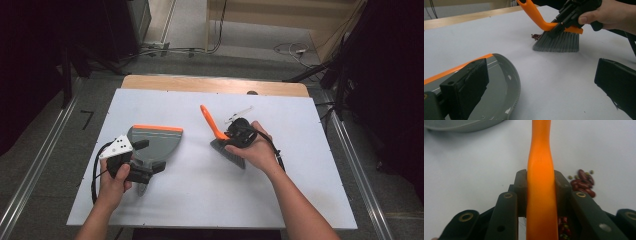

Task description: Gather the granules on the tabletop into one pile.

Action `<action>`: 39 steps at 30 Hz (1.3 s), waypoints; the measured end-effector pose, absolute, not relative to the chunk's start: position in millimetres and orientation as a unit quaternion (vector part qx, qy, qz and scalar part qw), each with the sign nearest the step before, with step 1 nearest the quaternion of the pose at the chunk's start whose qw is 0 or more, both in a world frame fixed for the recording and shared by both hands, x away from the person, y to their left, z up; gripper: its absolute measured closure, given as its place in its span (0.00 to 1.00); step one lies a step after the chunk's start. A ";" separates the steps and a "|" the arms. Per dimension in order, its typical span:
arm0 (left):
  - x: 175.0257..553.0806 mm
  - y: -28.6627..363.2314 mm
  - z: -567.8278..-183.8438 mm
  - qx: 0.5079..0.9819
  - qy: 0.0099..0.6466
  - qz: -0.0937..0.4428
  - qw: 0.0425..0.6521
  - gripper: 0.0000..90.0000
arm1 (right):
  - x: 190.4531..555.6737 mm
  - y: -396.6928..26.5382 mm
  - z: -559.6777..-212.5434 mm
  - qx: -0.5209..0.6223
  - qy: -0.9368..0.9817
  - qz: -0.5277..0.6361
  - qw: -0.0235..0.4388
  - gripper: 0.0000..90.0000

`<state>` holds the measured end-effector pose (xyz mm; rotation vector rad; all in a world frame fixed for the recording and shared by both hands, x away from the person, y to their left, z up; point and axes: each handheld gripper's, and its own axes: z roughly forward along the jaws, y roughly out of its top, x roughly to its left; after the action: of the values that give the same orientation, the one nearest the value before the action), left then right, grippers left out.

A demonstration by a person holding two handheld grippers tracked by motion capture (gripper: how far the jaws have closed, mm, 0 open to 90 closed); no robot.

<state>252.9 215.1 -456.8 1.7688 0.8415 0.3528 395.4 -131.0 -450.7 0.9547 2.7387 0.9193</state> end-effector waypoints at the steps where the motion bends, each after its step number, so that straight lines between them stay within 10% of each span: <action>1: 253.1 215.3 -456.9 0.745 0.355 0.148 0.545 0.00 | 398.6 -134.9 -451.0 0.320 0.896 0.304 0.054 0.77; 26: 253.7 214.8 -458.2 0.746 0.357 0.147 0.542 0.00 | 408.1 -165.3 -440.1 0.340 0.878 0.335 0.044 0.76; 39: 253.3 214.3 -457.6 0.746 0.356 0.148 0.543 0.00 | 410.1 -220.7 -437.9 0.454 0.821 0.289 0.188 0.76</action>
<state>253.3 214.3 -457.6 1.7711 0.8440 0.3506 410.1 -220.7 -437.9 1.2777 2.3115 0.8142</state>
